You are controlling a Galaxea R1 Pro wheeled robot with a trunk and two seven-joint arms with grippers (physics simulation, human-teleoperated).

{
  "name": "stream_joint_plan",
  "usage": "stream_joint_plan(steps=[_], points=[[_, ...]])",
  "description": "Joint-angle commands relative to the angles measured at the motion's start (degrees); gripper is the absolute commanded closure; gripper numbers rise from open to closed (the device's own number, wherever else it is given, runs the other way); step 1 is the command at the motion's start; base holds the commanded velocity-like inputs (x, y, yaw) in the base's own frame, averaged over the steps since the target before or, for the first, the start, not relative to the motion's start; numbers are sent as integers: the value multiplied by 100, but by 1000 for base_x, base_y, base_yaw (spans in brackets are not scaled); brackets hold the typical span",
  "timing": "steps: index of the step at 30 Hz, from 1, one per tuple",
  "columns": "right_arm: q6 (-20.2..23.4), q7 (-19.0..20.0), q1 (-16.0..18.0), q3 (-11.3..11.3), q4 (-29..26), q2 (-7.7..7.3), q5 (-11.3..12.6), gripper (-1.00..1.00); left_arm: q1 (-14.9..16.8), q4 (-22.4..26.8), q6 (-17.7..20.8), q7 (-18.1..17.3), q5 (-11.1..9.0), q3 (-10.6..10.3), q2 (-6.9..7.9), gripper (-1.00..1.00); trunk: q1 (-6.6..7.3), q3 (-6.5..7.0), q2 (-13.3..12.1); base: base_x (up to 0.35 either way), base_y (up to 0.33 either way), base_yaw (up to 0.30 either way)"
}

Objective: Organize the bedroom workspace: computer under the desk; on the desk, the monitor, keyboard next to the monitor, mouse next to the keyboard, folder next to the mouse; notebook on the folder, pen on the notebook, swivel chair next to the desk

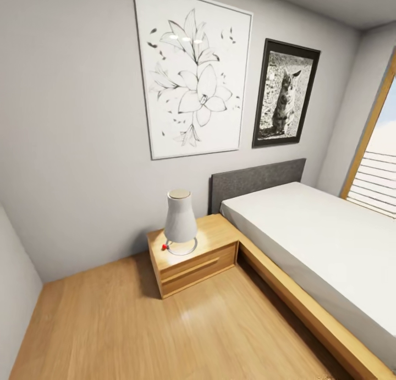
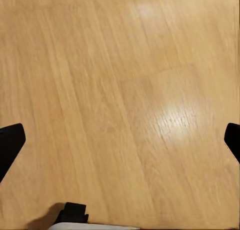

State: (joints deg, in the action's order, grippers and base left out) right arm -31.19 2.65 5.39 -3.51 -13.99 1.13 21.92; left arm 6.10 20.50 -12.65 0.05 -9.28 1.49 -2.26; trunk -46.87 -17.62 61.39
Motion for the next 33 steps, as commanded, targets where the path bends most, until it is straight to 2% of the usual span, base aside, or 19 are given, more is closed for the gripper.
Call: stream_joint_plan(steps=[1, 7, 25, 33], points=[[-200, 31, 12, -35, 159, 5, 22, -100, 3, -49, -204, 8, -33, 22, 9, -100, 23, 12, -37, 0, 0, -281], [-294, 63, 14, -34, 220, 5, 28, -100, 4, -69, -287, 4, -38, 12, 8, -100, 154, 123, -278, 0, 0, -279], [-303, 78, 15, -18, 208, -6, 32, -100, 5, -173, -312, 4, -13, -4, -1, -100, 154, 179, -278, 0, 0, -263], [-298, 94, 15, -21, -186, -49, 7, -100, 5, -247, -331, 1, -13, -15, -3, -100, 154, 232, -278, 0, 0, -194]])
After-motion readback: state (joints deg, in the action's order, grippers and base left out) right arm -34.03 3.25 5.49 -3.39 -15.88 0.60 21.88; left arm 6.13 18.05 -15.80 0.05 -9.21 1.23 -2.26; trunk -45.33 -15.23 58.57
